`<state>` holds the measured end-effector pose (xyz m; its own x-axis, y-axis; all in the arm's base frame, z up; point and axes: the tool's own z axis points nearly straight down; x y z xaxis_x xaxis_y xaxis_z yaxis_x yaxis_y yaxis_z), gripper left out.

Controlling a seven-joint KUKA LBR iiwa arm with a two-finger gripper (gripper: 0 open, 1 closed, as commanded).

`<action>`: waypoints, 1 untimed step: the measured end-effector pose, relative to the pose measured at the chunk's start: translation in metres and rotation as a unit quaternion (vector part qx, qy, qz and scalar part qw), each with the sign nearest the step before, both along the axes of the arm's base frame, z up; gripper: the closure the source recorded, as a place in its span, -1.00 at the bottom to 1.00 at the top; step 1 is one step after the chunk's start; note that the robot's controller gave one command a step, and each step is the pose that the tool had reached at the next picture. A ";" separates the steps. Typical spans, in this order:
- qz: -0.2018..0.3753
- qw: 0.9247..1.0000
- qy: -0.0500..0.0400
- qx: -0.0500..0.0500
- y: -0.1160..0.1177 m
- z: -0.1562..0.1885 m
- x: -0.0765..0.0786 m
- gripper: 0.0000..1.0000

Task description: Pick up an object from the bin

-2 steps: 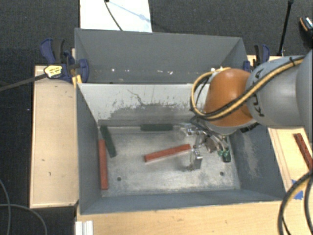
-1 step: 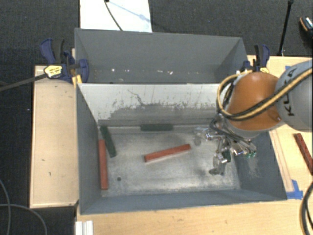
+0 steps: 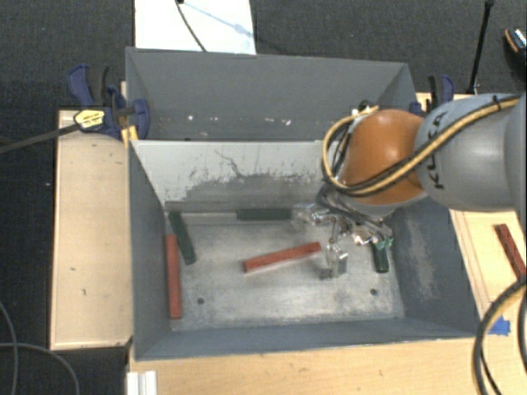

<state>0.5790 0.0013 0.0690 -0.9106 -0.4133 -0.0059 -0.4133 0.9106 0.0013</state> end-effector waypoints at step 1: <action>-0.003 1.000 0.000 -0.001 -0.003 0.002 -0.001 1.00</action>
Offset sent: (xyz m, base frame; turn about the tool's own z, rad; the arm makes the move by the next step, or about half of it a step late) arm 0.0000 0.0000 0.0000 0.0000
